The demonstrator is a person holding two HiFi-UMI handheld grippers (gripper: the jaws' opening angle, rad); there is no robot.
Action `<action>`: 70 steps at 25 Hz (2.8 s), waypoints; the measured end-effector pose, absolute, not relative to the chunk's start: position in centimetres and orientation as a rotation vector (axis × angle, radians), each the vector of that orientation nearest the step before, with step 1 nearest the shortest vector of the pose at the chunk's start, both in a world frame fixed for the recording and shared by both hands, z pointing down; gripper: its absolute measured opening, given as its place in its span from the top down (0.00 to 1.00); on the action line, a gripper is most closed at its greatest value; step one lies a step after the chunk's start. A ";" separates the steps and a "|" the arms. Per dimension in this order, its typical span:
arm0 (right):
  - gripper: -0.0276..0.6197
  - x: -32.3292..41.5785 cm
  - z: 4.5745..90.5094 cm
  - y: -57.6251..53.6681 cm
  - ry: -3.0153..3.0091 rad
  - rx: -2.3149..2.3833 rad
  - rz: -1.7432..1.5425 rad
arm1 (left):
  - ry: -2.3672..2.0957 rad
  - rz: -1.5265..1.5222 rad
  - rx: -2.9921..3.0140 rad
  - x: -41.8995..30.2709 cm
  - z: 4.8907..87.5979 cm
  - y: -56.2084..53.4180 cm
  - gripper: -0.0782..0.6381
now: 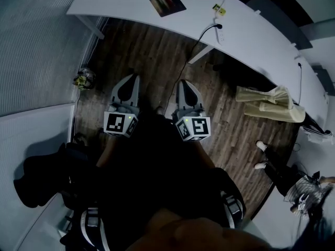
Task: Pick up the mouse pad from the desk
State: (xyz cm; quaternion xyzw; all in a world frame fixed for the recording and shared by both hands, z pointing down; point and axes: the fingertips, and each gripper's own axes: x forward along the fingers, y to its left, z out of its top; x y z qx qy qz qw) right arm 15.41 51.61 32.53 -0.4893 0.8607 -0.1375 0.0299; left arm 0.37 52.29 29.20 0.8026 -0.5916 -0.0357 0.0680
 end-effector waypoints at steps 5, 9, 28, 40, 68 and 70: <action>0.96 15.8 32.7 49.3 2.640 -1.513 -0.430 | -1.790 -0.106 2.417 0.6 29.5 50.0 0.88; 0.96 15.8 33.1 47.2 2.626 -1.538 -0.429 | -1.770 -0.109 2.424 0.4 30.0 47.5 0.88; 0.95 9.2 33.9 32.2 2.600 -1.646 -0.430 | -1.647 -0.113 2.453 -6.0 31.3 31.0 0.88; 0.96 3.2 33.7 22.2 2.519 -1.773 -0.444 | -1.517 -0.070 2.505 -12.0 31.7 20.3 0.88; 0.96 1.7 35.4 12.1 2.453 -1.883 -0.442 | -1.484 -0.024 2.520 -15.4 34.9 10.4 0.88; 0.96 2.3 35.8 10.6 2.462 -1.884 -0.449 | -1.489 -0.014 2.490 -14.9 34.6 8.9 0.88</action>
